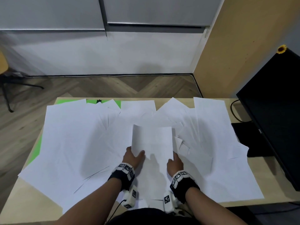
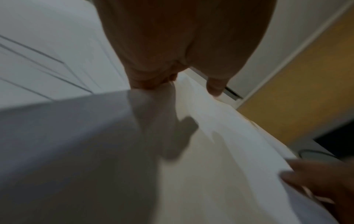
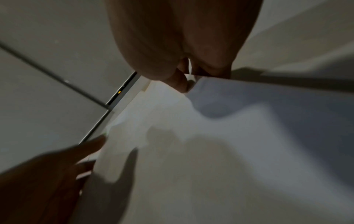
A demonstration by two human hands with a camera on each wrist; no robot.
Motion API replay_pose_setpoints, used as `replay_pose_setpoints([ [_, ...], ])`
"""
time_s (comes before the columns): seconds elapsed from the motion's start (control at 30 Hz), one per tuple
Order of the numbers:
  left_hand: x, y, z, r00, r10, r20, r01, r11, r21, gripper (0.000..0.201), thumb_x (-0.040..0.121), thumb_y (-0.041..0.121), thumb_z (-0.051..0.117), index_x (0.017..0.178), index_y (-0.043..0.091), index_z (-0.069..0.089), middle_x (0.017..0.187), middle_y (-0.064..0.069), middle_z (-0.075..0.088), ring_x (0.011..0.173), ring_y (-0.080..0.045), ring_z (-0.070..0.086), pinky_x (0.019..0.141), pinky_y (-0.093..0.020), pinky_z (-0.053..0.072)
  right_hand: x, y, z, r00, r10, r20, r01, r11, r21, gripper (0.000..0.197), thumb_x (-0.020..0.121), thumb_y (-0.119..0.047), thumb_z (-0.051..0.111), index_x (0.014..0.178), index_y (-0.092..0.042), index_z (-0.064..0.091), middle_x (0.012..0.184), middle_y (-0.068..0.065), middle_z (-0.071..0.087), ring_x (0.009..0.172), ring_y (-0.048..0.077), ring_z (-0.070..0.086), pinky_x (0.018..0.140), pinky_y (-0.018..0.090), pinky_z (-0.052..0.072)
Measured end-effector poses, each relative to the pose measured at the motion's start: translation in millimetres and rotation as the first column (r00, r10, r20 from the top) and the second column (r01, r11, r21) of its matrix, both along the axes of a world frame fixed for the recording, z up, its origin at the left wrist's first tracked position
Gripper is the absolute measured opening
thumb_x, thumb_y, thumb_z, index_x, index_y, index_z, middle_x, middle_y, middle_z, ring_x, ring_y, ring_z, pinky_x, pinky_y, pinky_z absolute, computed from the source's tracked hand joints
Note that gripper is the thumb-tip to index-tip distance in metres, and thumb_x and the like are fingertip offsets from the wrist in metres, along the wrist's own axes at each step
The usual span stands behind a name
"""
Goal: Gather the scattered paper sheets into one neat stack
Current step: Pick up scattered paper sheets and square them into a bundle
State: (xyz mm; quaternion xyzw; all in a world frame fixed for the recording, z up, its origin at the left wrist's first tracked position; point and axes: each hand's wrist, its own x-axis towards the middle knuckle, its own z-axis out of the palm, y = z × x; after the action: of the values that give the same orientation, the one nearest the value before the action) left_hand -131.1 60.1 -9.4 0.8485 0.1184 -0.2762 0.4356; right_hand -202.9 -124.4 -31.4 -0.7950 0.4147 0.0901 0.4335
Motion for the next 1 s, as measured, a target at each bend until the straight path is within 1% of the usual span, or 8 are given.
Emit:
replay_pose_setpoints([
  [0.13, -3, -8, -2, 0.999, 0.011, 0.03, -0.014, 0.995, 0.096, 0.056, 0.083, 0.013, 0.066, 0.133, 0.006, 0.04, 0.126, -0.016, 0.056, 0.112, -0.032, 0.057, 0.089, -0.033, 0.047, 3, 6, -1, 0.991, 0.123, -0.055, -0.124, 0.992, -0.003, 0.052, 0.096, -0.013, 0.043, 0.147, -0.015, 0.037, 0.133, 0.018, 0.056, 0.121, 0.034, 0.052, 0.097, 0.032, 0.04],
  [0.2, -1, -5, -1, 0.999, 0.015, 0.052, -0.022, 0.992, 0.125, 0.044, 0.083, 0.006, 0.058, 0.125, 0.008, 0.045, 0.118, -0.015, 0.06, 0.099, -0.03, 0.059, 0.082, -0.032, 0.048, 3, 4, 0, 0.989, 0.137, -0.062, -0.138, 0.99, -0.009, 0.047, 0.094, -0.018, 0.048, 0.14, -0.015, 0.048, 0.125, 0.018, 0.06, 0.116, 0.033, 0.056, 0.095, 0.031, 0.042],
  [0.3, 9, 1, 9, 0.996, -0.024, 0.086, 0.015, 0.994, 0.107, 0.033, 0.083, 0.003, 0.056, 0.114, 0.011, 0.049, 0.103, -0.012, 0.061, 0.086, -0.027, 0.056, 0.073, -0.028, 0.042, -1, -8, 2, 0.998, 0.057, -0.036, -0.058, 0.998, -0.008, 0.042, 0.087, -0.018, 0.059, 0.128, -0.013, 0.06, 0.114, 0.015, 0.064, 0.108, 0.03, 0.06, 0.09, 0.027, 0.043],
  [0.4, 23, 8, 18, 0.991, -0.086, 0.103, 0.076, 0.993, 0.094, 0.027, 0.085, 0.006, 0.054, 0.111, 0.012, 0.051, 0.094, -0.009, 0.058, 0.084, -0.027, 0.054, 0.072, -0.03, 0.04, -6, -22, 6, 0.998, -0.051, -0.02, 0.052, 0.998, 0.042, 0.055, 0.085, -0.015, 0.063, 0.139, -0.01, 0.05, 0.127, 0.015, 0.058, 0.116, 0.026, 0.057, 0.093, 0.021, 0.037],
  [0.5, 33, 12, 27, 0.995, -0.045, 0.088, 0.05, 0.997, -0.052, 0.031, 0.078, 0.008, 0.051, 0.106, 0.021, 0.058, 0.09, -0.006, 0.067, 0.079, -0.026, 0.062, 0.072, -0.032, 0.052, -4, -30, 12, 0.986, -0.154, 0.07, 0.145, 0.982, 0.121, 0.061, 0.079, -0.014, 0.069, 0.138, -0.013, 0.052, 0.127, 0.009, 0.059, 0.114, 0.025, 0.06, 0.09, 0.02, 0.039],
  [0.63, 39, 5, 44, 0.999, 0.035, 0.041, -0.02, 0.948, -0.319, 0.038, 0.066, -0.007, 0.057, 0.095, 0.016, 0.067, 0.077, -0.005, 0.07, 0.069, -0.021, 0.064, 0.059, -0.025, 0.054, 6, -34, 13, 0.927, -0.323, 0.192, 0.243, 0.906, 0.347, 0.036, 0.056, -0.011, 0.067, 0.09, -0.02, 0.071, 0.081, -0.004, 0.072, 0.079, 0.023, 0.065, 0.07, 0.035, 0.054],
  [0.8, 40, -9, 38, 0.999, -0.021, -0.034, 0.007, 0.925, -0.38, 0.048, 0.052, 0.008, 0.069, 0.099, 0.013, 0.057, 0.091, -0.015, 0.07, 0.087, -0.035, 0.067, 0.077, -0.048, 0.057, 19, -28, 28, 0.93, -0.29, 0.224, 0.176, 0.889, 0.422, 0.019, 0.065, 0.006, 0.065, 0.073, -0.011, 0.064, 0.061, -0.002, 0.059, 0.063, 0.017, 0.05, 0.06, 0.027, 0.045],
  [1.0, 33, -8, 8, 0.977, -0.214, -0.026, 0.214, 0.977, 0.001, 0.048, 0.079, 0.024, 0.069, 0.123, 0.017, 0.053, 0.121, -0.006, 0.059, 0.104, -0.021, 0.058, 0.088, -0.032, 0.048, 8, -49, 30, 0.953, -0.277, 0.121, 0.27, 0.96, 0.075, 0.011, 0.077, -0.015, 0.061, 0.087, -0.014, 0.066, 0.081, 0.003, 0.067, 0.081, 0.026, 0.06, 0.074, 0.025, 0.043],
])
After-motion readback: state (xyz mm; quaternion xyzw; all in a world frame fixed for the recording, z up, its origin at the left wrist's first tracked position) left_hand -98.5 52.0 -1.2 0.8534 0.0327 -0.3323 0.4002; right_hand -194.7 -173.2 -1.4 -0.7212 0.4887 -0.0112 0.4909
